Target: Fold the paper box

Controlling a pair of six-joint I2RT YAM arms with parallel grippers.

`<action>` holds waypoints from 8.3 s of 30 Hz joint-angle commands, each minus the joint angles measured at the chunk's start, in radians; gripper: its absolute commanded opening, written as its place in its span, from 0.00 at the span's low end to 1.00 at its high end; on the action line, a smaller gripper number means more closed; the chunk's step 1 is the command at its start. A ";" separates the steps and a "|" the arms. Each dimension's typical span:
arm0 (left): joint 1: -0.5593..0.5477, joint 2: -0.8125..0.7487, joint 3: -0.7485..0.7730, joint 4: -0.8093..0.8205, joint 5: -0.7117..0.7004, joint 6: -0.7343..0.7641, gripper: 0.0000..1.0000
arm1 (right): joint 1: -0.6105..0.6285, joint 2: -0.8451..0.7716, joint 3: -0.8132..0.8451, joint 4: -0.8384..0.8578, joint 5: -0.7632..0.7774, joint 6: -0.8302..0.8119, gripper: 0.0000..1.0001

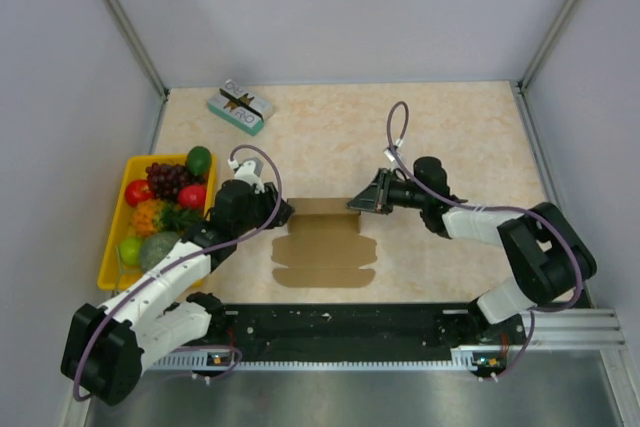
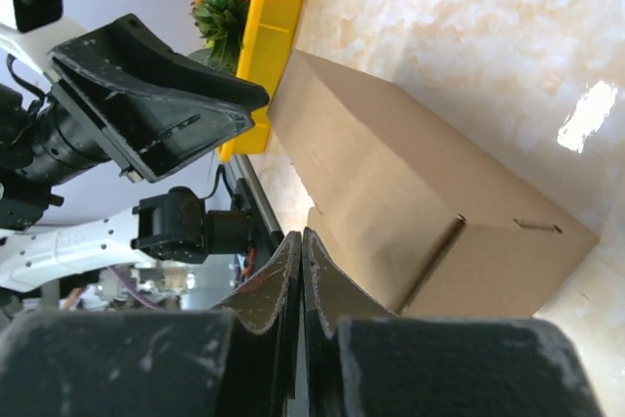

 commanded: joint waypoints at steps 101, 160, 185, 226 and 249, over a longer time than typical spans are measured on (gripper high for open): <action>0.011 -0.450 0.561 -0.789 -0.286 0.069 0.88 | 0.106 -0.034 0.545 -1.312 0.653 -0.507 0.00; -0.414 0.257 0.273 0.039 -0.261 0.002 0.68 | -0.250 -0.048 0.274 -0.787 0.438 -0.743 0.58; -0.411 -0.333 0.139 -0.315 -0.452 -0.026 0.90 | 0.127 -0.142 0.231 -1.031 1.074 -0.363 0.03; -0.052 0.467 0.394 0.147 0.205 0.606 0.62 | -0.260 -0.346 0.162 -0.672 0.466 -1.093 0.54; -0.016 0.610 0.515 0.116 0.302 0.634 0.55 | -0.290 -0.318 0.107 -0.532 0.357 -1.070 0.47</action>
